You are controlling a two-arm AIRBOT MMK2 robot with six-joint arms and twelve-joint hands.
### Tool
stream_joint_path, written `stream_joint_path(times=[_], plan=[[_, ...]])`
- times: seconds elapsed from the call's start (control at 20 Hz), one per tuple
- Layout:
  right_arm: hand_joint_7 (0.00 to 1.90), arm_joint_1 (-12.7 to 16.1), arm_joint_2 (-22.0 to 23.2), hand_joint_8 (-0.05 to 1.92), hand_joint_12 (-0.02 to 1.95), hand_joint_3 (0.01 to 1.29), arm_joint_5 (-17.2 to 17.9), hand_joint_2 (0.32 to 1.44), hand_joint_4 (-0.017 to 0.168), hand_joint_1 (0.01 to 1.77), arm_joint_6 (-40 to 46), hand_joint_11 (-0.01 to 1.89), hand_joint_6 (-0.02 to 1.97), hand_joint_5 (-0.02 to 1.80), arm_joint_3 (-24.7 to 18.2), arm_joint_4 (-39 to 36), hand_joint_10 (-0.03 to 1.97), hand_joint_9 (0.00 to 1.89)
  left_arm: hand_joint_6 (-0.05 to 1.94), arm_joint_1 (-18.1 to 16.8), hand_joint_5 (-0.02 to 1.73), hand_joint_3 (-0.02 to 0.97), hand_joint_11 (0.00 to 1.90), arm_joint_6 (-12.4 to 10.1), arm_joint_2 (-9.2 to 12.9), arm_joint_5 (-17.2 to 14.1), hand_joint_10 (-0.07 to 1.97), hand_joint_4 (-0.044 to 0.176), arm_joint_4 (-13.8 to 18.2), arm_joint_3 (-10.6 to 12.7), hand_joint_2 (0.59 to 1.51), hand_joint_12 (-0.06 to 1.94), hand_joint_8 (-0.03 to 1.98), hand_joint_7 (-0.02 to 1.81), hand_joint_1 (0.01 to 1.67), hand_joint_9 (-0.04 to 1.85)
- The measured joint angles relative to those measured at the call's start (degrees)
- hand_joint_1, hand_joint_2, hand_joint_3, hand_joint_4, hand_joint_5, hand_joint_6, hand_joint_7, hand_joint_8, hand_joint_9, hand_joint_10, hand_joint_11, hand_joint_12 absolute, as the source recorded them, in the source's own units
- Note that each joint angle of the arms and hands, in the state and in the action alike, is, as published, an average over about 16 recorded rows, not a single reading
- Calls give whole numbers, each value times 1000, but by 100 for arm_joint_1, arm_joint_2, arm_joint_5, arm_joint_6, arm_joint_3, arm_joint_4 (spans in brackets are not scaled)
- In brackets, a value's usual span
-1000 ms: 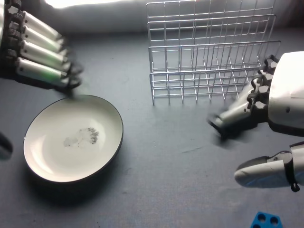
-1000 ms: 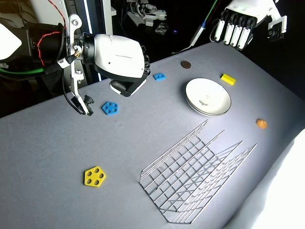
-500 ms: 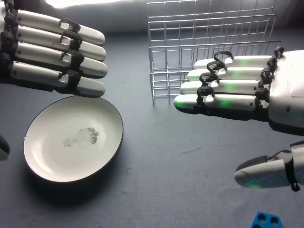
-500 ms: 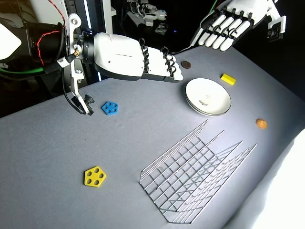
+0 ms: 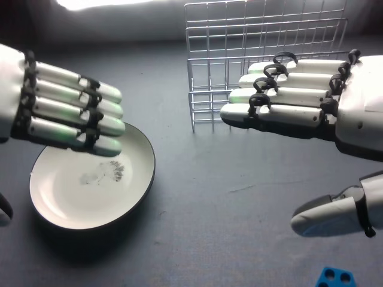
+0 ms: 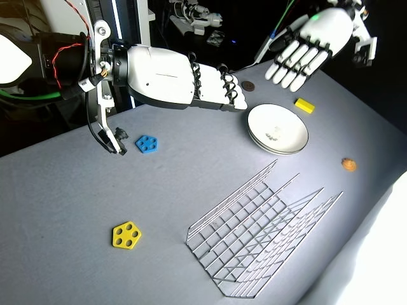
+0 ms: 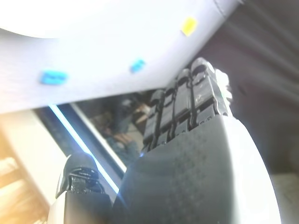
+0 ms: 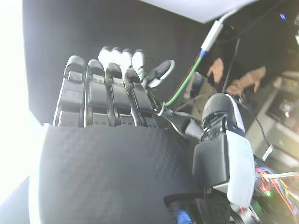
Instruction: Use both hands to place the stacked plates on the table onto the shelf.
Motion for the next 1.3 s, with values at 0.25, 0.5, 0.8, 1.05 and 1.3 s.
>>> stream_joint_path(times=[0.25,0.5,0.8,1.05,1.3], plan=[[21,-42,-40,10,-8,14,36,1087,0,24,-224,20,22,21,0,170,7,14,4,805,34,5,16,291,-224,121,7,-3,-245,334,1119,10,-3,21,18,19],[21,-104,-84,10,-8,14,67,1071,0,78,-409,21,22,21,-1,204,7,12,4,1485,26,5,17,564,-410,192,7,-3,-507,633,1110,11,-3,21,19,22],[21,-173,-136,11,-8,14,79,1061,0,147,-652,21,22,21,-1,262,7,12,4,2121,26,4,18,862,-580,216,7,-3,-758,915,1103,11,-3,21,18,21],[21,-236,-154,11,-8,14,75,1055,0,206,-819,21,22,22,-1,297,6,13,4,2457,27,4,18,995,-721,251,7,-3,-906,1143,1105,11,-3,19,18,21],[21,-257,-156,11,-8,14,80,1056,0,220,-913,21,22,22,-1,336,6,13,4,2660,27,4,18,1061,-843,297,8,-3,-993,1382,1109,11,-4,17,18,21]])
